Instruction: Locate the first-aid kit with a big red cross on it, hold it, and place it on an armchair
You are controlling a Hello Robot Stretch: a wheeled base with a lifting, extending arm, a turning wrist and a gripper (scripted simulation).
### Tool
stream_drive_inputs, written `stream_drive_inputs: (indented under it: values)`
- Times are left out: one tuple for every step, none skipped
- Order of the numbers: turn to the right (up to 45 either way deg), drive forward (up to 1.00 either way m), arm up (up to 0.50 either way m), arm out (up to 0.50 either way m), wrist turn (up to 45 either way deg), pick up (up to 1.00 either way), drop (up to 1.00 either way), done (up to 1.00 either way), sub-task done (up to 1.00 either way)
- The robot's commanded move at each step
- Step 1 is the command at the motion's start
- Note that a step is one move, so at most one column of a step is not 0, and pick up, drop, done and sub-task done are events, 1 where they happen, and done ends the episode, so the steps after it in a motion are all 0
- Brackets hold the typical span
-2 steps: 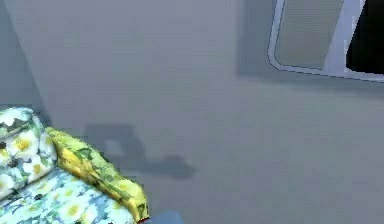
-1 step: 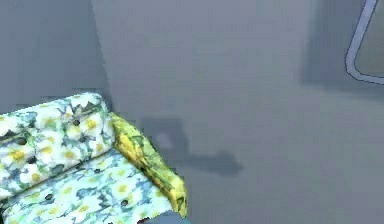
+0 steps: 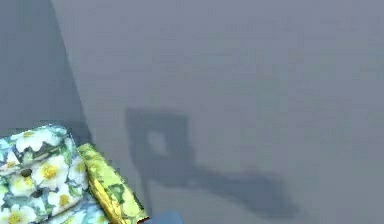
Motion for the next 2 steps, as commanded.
stream_drive_inputs:
  values:
    - [45.0, 0.0, 0.0, 0.0, 0.0, 0.0, 0.0, 0.0, 0.0]
    - [39.0, 0.0, 0.0, 0.0, 0.0, 0.0, 0.0, 0.0, 0.0]
